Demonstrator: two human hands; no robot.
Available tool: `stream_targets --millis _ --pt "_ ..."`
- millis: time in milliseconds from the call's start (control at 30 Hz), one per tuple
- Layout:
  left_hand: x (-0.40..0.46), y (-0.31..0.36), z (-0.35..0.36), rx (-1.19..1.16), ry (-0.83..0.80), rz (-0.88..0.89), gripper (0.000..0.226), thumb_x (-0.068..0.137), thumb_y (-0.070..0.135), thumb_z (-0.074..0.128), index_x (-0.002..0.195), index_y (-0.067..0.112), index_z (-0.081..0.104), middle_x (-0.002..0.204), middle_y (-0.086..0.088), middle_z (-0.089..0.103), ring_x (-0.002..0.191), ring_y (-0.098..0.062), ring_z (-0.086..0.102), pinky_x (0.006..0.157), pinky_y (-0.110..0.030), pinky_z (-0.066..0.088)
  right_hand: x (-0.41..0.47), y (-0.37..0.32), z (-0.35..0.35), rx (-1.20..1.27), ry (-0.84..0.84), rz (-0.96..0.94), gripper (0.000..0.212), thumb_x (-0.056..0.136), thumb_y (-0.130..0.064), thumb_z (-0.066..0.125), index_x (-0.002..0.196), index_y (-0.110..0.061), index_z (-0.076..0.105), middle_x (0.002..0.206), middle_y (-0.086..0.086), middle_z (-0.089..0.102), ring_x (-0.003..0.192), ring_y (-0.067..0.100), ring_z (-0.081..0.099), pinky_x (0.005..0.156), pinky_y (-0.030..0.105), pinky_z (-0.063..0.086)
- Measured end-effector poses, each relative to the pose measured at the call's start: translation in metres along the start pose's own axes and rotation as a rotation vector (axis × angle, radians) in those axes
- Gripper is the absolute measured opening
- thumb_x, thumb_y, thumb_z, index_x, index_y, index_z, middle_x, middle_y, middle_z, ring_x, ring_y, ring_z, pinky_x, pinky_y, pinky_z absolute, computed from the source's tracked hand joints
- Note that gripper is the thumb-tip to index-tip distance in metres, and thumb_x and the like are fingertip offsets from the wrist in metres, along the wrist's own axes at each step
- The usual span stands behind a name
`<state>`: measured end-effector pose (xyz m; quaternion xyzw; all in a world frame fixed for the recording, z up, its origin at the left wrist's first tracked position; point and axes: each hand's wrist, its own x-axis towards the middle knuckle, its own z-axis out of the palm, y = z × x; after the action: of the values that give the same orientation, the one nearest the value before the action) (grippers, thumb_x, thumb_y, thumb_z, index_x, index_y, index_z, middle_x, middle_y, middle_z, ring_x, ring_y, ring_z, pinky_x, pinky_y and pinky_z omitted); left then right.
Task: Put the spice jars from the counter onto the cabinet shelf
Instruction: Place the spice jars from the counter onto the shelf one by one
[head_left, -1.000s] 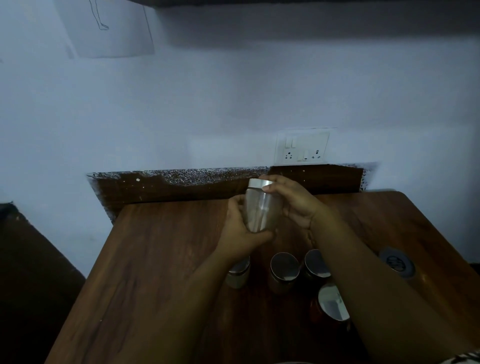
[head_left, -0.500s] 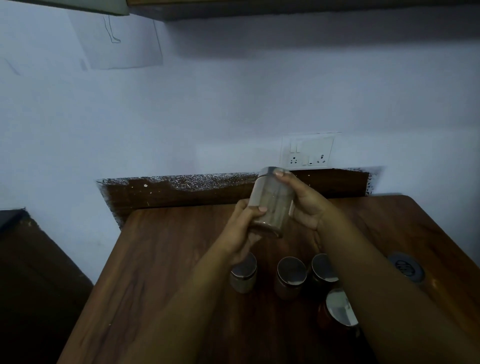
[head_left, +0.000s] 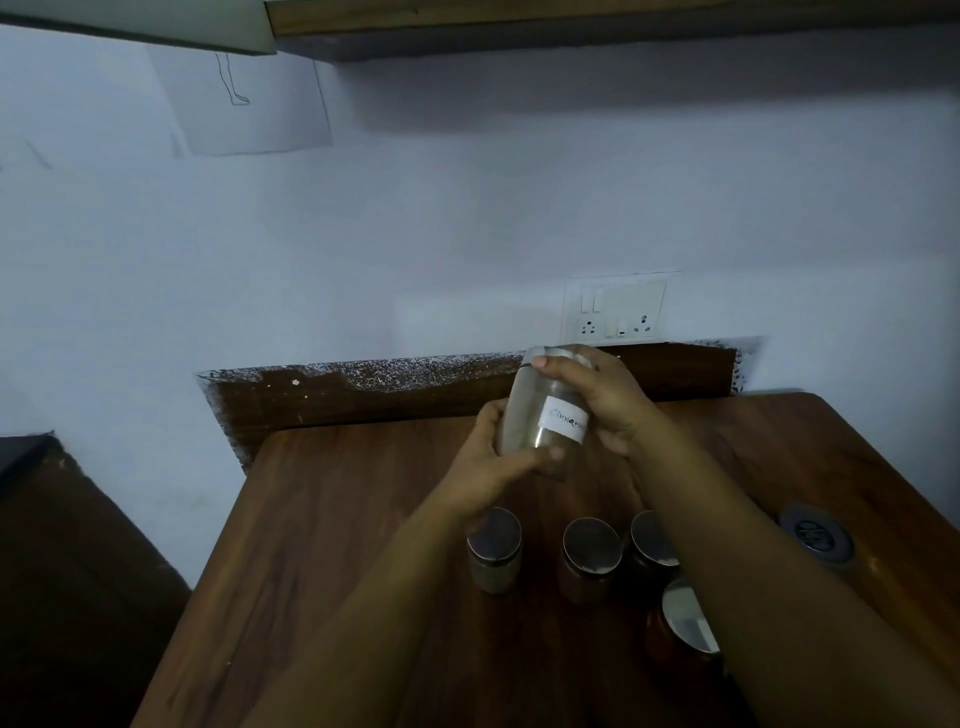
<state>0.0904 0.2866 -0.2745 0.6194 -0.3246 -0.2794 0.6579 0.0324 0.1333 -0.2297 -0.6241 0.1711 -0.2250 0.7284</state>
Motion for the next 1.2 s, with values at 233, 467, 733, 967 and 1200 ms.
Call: stream_targets --millis 233,467,733,967,1200 --pt "0.001 0.001 0.007 -0.158 0.081 -0.026 0.087 0.048 0.027 0.084 0.123 0.015 0.043 0.115 -0.009 0.059 0.098 -0.023 0.065 0.080 -0.041 0.058 -0.002 -0.008 0.004 0.005 -0.120 0.083 0.053 0.074 -0.039 0.074 0.118 -0.011 0.065 0.111 0.010 0.069 0.102 0.027 0.066 0.084 0.041 0.054" --pt "0.004 0.009 0.006 -0.225 0.122 0.029 0.081 0.053 0.028 0.084 0.124 0.019 0.045 0.123 -0.018 0.060 0.114 -0.031 0.061 0.098 -0.054 0.050 -0.004 -0.018 0.005 0.235 -0.259 0.130 0.041 0.088 -0.037 0.057 0.116 -0.009 0.065 0.105 0.013 0.070 0.096 0.024 0.067 0.082 0.038 0.058" --pt "0.002 0.015 0.005 -0.177 0.146 0.113 0.080 0.049 0.030 0.084 0.120 0.025 0.047 0.120 -0.011 0.060 0.099 -0.011 0.066 0.080 -0.028 0.056 -0.004 -0.017 0.012 0.362 -0.270 0.134 0.032 0.091 -0.032 0.052 0.105 -0.012 0.072 0.103 0.014 0.069 0.096 0.027 0.065 0.090 0.044 0.051" --pt "0.004 0.021 0.004 -0.138 0.263 0.183 0.088 0.069 0.020 0.083 0.139 0.028 0.031 0.125 0.002 0.055 0.101 -0.003 0.065 0.080 -0.023 0.055 -0.013 -0.017 0.014 0.125 -0.449 0.179 0.069 0.079 -0.038 0.075 0.140 -0.024 0.044 0.133 0.012 0.059 0.119 0.034 0.059 0.091 0.053 0.051" --pt "0.014 0.083 -0.031 0.065 -0.056 0.349 0.103 0.071 0.016 0.082 0.149 0.040 0.018 0.147 0.002 0.040 0.129 -0.013 0.050 0.097 -0.030 0.052 -0.014 -0.074 0.032 -0.068 -0.379 -0.088 0.080 0.079 0.011 0.068 0.138 -0.032 0.037 0.123 0.005 0.064 0.110 0.022 0.067 0.086 0.038 0.057"
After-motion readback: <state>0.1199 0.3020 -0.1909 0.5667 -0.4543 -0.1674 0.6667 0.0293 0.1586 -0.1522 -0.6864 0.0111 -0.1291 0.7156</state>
